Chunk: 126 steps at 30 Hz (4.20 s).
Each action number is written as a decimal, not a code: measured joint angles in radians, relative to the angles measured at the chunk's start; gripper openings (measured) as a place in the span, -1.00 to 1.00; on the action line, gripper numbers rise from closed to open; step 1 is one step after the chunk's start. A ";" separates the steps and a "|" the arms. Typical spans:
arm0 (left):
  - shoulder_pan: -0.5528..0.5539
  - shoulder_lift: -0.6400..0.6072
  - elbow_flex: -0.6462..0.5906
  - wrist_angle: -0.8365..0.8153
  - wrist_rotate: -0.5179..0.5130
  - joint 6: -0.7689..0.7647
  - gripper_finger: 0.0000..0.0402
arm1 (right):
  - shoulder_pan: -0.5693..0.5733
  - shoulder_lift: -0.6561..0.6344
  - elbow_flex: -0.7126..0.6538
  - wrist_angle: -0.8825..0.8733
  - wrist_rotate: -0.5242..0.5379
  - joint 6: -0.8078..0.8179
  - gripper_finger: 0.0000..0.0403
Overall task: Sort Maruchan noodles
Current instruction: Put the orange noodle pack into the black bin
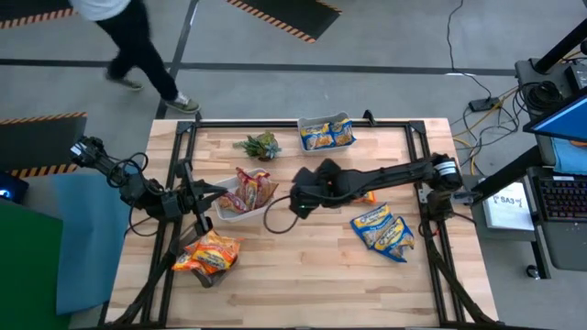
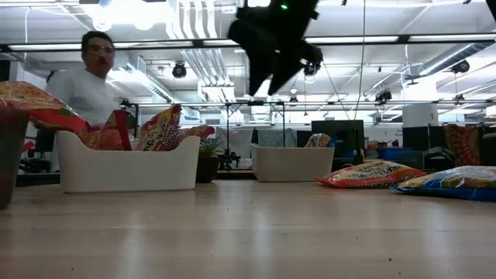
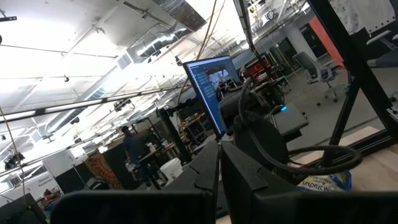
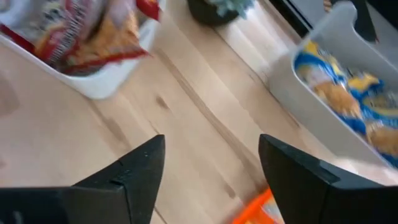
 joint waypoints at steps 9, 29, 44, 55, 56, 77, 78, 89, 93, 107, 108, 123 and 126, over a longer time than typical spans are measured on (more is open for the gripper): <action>0.000 0.000 0.000 0.000 0.000 0.000 -1.00 | -0.009 -0.177 -0.281 0.078 0.005 0.124 0.37; 0.001 0.003 0.000 0.001 0.001 0.000 -1.00 | -0.167 -0.705 -0.870 0.172 -0.085 0.393 0.41; 0.002 0.003 0.000 0.001 0.001 0.000 -1.00 | -0.267 -0.876 -1.183 0.421 -0.251 0.443 0.50; 0.002 0.003 0.000 0.001 0.001 0.001 -1.00 | -0.303 -0.848 -1.295 0.621 -0.291 0.453 0.52; 0.002 0.003 0.000 0.001 0.001 0.001 -1.00 | -0.303 -0.842 -1.306 0.647 -0.296 0.456 0.52; 0.002 0.003 0.000 0.001 0.001 0.001 -1.00 | -0.301 -0.680 -1.438 1.108 -0.326 0.459 0.24; 0.002 0.003 0.000 0.001 0.001 0.000 -1.00 | -0.301 -0.674 -1.438 1.115 -0.326 0.458 0.20; 0.002 0.003 0.000 0.001 0.001 0.001 -1.00 | -0.301 -0.618 -1.438 1.179 -0.324 0.434 -0.34; 0.002 0.003 0.000 0.001 0.001 0.000 -1.00 | -0.301 -0.617 -1.438 1.200 -0.327 0.415 -0.56; 0.002 0.003 0.000 0.001 0.001 0.001 -1.00 | -0.272 -0.617 -1.439 1.326 -0.326 0.309 -0.95; 0.002 0.003 0.000 0.001 0.001 0.000 -1.00 | -0.269 -0.617 -1.439 1.333 -0.326 0.304 -0.95; 0.002 0.003 0.000 0.001 0.001 0.001 -1.00 | -0.213 -0.617 -1.439 1.615 -0.322 0.142 -0.96; 0.002 0.003 0.000 0.001 0.001 0.001 -1.00 | -0.193 -0.617 -1.439 1.669 -0.322 0.095 -0.96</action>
